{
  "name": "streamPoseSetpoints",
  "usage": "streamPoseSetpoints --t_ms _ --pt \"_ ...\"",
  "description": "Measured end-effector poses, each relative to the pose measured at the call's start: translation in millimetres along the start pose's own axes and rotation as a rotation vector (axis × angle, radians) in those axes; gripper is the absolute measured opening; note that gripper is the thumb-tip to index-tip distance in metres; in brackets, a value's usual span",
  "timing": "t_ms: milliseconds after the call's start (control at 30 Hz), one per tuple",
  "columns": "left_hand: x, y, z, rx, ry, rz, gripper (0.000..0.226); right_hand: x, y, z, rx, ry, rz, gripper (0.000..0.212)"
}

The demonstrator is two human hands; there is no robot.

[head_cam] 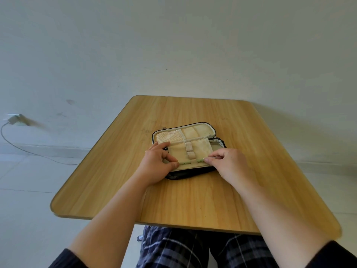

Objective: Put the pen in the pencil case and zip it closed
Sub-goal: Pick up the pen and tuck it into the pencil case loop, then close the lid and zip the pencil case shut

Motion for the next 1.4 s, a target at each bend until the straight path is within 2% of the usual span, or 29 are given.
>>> streamPoseSetpoints --t_ms 100,167,267,433,567,700,833,967,1067,1167,1400 --pt "-2 0 0 -0.021 -0.014 -0.021 0.017 0 0 0 -0.014 -0.011 -0.013 0.024" --pt "-4 -1 1 -0.051 -0.167 -0.019 0.029 -1 0 0 -0.033 -0.013 -0.021 0.028" --pt "-5 0 1 -0.102 -0.349 0.101 0.034 -3 0 1 -0.043 0.012 -0.003 0.032" --pt "-5 14 4 -0.28 -0.49 0.221 0.052 -11 4 0 -0.055 0.024 0.171 0.019" --pt "-12 31 9 -0.397 -0.518 0.24 0.061 -16 12 7 -0.03 -0.023 0.294 0.024" --pt "-16 45 14 -0.493 -0.541 0.221 0.065 -15 20 17 0.113 -0.123 0.184 0.045" --pt "-18 58 19 -0.523 -0.549 0.225 0.075 -13 28 22 0.142 -0.154 0.102 0.04" --pt "-19 67 17 -0.577 -0.643 0.201 0.065 -15 33 28 0.144 -0.164 0.101 0.029" --pt "-20 67 15 -0.565 -0.752 0.165 0.049 -16 35 32 0.154 -0.158 0.109 0.021" --pt "-22 62 18 -0.501 -0.892 0.12 0.038 -16 35 33 0.153 -0.137 0.107 0.019" --pt "-21 37 20 -0.286 -0.959 0.058 0.036 -20 32 36 0.195 0.042 0.14 0.03"
Point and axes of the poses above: each hand's wrist, its own y-axis towards the middle knuckle, its own x-axis out of the palm, z = x × y, the point moved 1 cm from there along y, towards the middle knuckle, and after that the axes turned 11 degrees about -x, right-handed, at the moved point
